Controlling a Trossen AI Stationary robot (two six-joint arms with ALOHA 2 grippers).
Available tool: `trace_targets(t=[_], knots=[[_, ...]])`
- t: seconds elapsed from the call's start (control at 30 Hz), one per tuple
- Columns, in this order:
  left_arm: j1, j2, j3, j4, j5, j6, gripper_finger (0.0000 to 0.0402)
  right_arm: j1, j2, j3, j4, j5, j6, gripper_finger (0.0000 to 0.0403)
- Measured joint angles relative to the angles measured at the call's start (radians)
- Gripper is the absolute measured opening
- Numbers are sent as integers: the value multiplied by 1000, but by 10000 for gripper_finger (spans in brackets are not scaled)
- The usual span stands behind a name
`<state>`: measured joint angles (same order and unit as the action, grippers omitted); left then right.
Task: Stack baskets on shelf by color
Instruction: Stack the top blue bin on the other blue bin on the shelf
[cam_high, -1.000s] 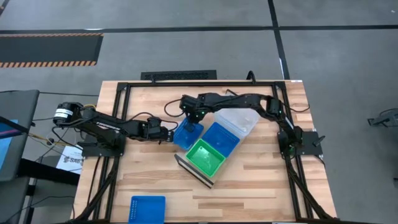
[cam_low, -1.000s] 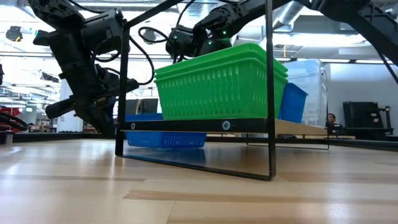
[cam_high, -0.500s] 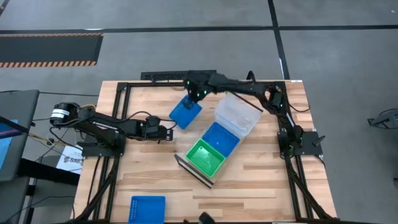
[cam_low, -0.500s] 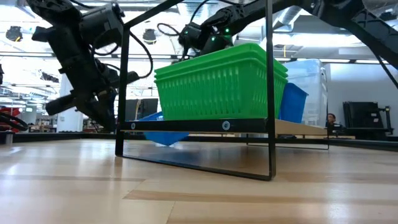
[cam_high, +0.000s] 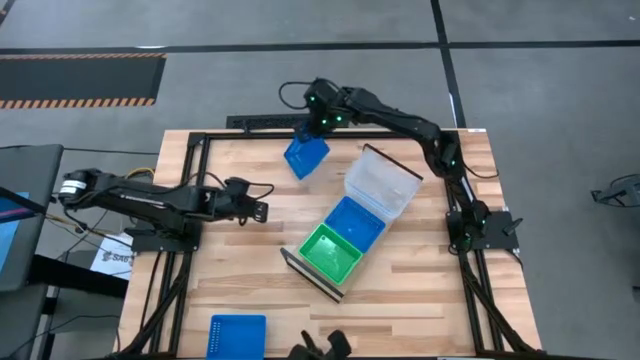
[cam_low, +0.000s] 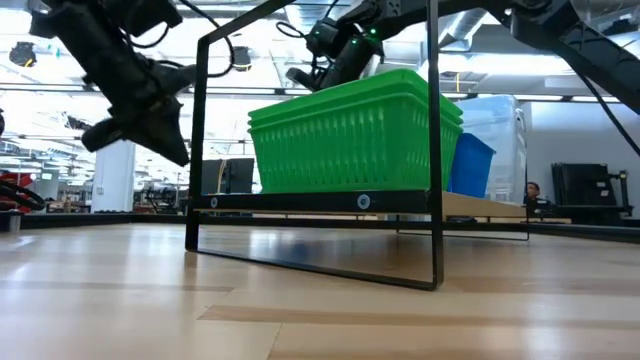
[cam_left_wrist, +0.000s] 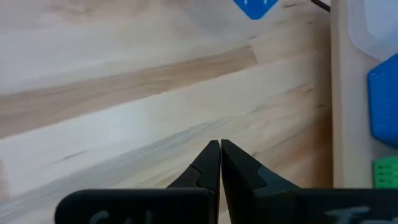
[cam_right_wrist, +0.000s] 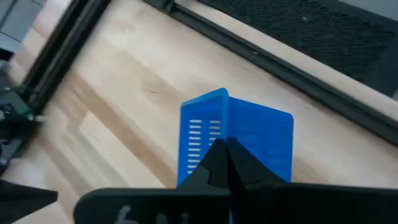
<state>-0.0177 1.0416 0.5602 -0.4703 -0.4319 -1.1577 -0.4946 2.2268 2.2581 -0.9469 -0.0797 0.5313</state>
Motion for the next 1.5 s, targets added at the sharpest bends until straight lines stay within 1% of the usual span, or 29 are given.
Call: trace_targets(t=[0.1, 0.2, 0.27, 0.37, 0.43, 0.47, 0.5, 0.6, 0.67, 0.93, 1.07, 1.13, 1.27, 1.37, 1.47, 1.5], knots=[[0, -62, 0, -64, -32, 10, 0, 20, 6, 0, 4, -27, 43, 0], [0, -124, 0, -129, -79, 18, 0, 54, 32, 2, 46, -28, 81, 0], [0, -155, 0, -137, -106, 32, 0, 71, 45, -3, 32, -28, 97, 0], [0, -199, 0, -165, -125, 33, 0, 98, 86, 1, 72, -21, 101, 0], [0, -211, 0, -169, -128, 35, 0, 106, 98, -3, 30, -29, 97, 6], [0, -218, 0, -169, -129, 38, 0, 115, 111, -1, 35, -17, 93, 12], [0, -226, -1, -177, -129, 41, 0, 121, 120, 2, 55, -13, 91, 19], [-1, -233, 0, -176, -131, 44, 0, 130, 138, -1, 11, 0, 45, 50], [-1, -231, -2, -193, -131, 43, 0, 135, 146, -1, 26, 1, 18, 75], [0, -216, -1, -196, -141, 42, 0, 138, 144, 0, -46, 2, -88, 184], [0, -217, -1, -195, -149, 42, 0, 159, 149, 0, -38, 2, -159, 214], [0, -217, -1, -193, -150, 39, 0, 170, 152, 0, -38, 6, -193, 218], [0, -217, -1, -194, -150, 38, 0, 195, 183, -3, 25, 57, -234, 215], [0, -217, -1, -195, -150, 37, 0, 198, 213, -1, 80, 60, -250, 208], [0, -217, -1, -195, -139, 37, 0, 194, 234, -2, 55, 64, -249, 202], [0, -217, -1, -196, -135, 39, 0, 194, 243, -1, 73, 64, -249, 201]])
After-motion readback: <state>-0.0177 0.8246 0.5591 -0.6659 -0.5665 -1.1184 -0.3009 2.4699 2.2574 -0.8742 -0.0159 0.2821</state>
